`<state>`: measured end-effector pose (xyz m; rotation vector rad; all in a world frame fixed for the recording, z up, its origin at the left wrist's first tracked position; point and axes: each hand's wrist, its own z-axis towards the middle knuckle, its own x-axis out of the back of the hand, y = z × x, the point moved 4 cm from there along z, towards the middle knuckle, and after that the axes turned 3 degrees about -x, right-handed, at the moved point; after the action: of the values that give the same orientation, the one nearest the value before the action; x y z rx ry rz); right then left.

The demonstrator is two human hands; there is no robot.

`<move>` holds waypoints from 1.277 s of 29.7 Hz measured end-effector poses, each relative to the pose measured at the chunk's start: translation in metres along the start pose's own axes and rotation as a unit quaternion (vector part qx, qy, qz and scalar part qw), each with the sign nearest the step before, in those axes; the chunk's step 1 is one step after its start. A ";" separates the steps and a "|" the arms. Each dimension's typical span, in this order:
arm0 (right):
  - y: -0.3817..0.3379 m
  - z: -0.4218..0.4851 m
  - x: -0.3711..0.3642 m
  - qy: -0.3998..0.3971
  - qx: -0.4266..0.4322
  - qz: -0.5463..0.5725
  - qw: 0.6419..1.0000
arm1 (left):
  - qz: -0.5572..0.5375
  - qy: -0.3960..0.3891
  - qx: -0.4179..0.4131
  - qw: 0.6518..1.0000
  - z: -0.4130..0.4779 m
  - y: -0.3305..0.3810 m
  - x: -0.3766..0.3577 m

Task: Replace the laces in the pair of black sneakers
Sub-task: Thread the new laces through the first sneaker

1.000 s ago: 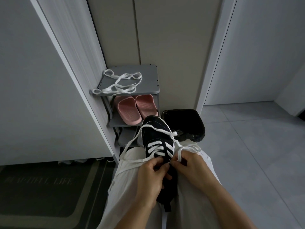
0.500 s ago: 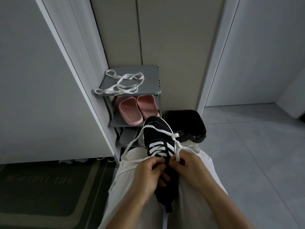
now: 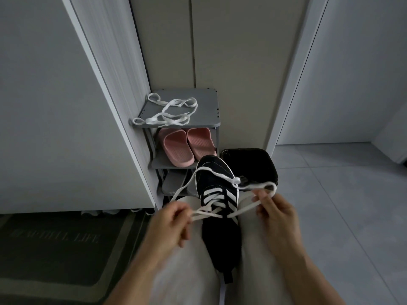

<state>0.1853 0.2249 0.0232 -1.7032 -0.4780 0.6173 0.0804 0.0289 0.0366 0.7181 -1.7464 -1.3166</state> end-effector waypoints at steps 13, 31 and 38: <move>0.004 0.010 0.014 0.092 -0.005 0.051 0.994 | 0.326 0.099 -0.276 0.899 -0.006 0.003 -0.023; 0.009 0.026 0.030 0.070 -0.045 0.097 0.992 | 0.248 0.138 -0.166 0.944 -0.001 -0.027 0.023; 0.011 0.027 0.038 0.074 -0.069 0.199 0.975 | 0.282 0.013 -0.197 0.939 0.011 -0.008 -0.026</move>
<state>0.1976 0.2661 0.0023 -1.9803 -0.0701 0.7479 0.0838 0.0538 0.0206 -0.0031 -1.4463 -1.1797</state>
